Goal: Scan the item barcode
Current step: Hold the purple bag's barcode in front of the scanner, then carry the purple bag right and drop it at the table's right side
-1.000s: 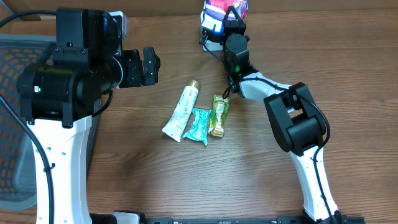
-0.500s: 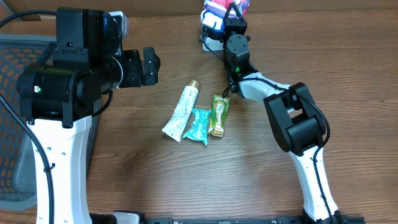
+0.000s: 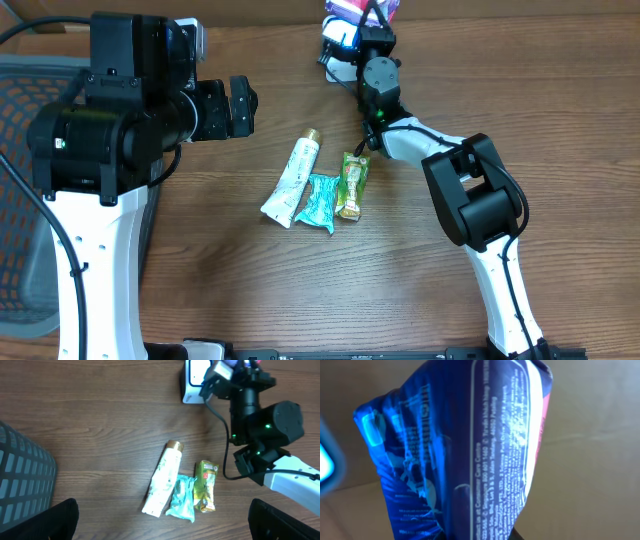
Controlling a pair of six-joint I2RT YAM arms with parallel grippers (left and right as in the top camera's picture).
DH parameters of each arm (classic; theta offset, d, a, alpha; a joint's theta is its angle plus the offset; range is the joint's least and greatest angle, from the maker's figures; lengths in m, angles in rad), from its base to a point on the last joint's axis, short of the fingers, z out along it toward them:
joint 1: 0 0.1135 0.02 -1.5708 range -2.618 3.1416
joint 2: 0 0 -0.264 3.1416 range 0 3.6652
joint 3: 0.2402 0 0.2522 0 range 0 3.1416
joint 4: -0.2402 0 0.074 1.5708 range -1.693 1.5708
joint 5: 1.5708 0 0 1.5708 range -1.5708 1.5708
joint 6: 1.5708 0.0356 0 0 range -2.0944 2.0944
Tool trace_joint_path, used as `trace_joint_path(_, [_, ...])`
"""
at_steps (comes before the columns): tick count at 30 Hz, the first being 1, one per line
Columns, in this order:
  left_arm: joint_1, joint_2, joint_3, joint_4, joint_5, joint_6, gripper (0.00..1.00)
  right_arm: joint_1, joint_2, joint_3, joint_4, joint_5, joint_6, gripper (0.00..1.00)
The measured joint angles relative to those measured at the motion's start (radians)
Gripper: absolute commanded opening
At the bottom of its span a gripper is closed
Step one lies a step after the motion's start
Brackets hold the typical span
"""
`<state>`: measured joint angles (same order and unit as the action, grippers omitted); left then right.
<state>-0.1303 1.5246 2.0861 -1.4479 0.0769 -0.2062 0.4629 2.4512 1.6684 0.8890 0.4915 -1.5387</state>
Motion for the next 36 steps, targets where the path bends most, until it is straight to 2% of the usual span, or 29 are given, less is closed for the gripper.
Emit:
trace_joint_path(7, [0.0, 0.0, 0.0, 0.0, 0.0, 0.0, 1.0, 0.042, -0.111, -0.001, -0.36, 0.066, 0.093, 0.04])
trace_joint_path(12, [0.0, 0.0, 0.0, 0.0, -0.002, 0.0, 1.0, 0.082, -0.366, 0.0, -0.754, 0.122, 0.241, 0.04])
trace_joint_path(14, [0.0, 0.0, 0.0, 0.0, -0.003, 0.0, 1.0, 0.112, -0.497, 0.009, -0.997, 0.12, 0.347, 0.04])
trace_joint_path(16, [0.0, 0.0, 0.0, 0.0, -0.003, 0.0, 0.99, 0.159, -0.655, 0.015, -1.292, 0.069, 0.513, 0.04])
trace_joint_path(17, [0.0, 0.0, 0.0, 0.0, -0.003, 0.0, 1.0, 0.168, -0.679, 0.015, -1.329, 0.055, 0.541, 0.04])
trace_joint_path(20, [0.0, 0.0, 0.0, -0.001, -0.003, 0.0, 1.0, 0.185, -0.789, 0.032, -1.601, -0.15, 0.797, 0.04])
trace_joint_path(23, [0.0, 0.0, 0.0, 0.0, -0.003, 0.0, 0.99, 0.124, -0.814, 0.032, -1.756, -0.403, 1.001, 0.04])
trace_joint_path(27, [0.0, 0.001, 0.0, 0.0, -0.003, 0.0, 1.0, 0.0, -0.778, 0.019, -1.892, -0.666, 1.205, 0.04])
trace_joint_path(31, [0.0, 0.001, 0.0, 0.0, -0.003, 0.0, 1.0, -0.123, -0.742, 0.0, -1.976, -0.771, 1.36, 0.04])
trace_joint_path(36, [0.0, 0.001, 0.0, 0.0, -0.003, 0.0, 0.99, -0.332, -0.716, -0.037, -1.992, -0.789, 1.553, 0.04])
